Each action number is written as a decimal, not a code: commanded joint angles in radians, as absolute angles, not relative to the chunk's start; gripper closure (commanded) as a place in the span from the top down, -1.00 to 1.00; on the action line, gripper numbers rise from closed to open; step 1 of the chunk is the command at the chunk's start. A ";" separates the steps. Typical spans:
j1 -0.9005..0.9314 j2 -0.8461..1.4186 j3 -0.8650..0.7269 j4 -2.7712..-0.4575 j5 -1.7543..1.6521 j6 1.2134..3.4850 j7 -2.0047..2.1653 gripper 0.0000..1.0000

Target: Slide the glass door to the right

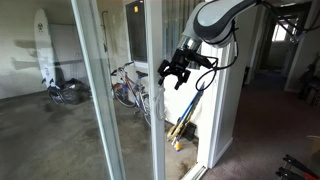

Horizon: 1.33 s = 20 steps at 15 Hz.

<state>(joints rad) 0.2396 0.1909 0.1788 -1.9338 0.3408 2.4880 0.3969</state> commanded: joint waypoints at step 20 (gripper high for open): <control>0.243 0.293 0.131 -1.868 0.220 2.482 0.502 1.00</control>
<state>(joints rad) 0.2410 0.2620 0.1510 -1.8738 0.2587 2.4829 0.4631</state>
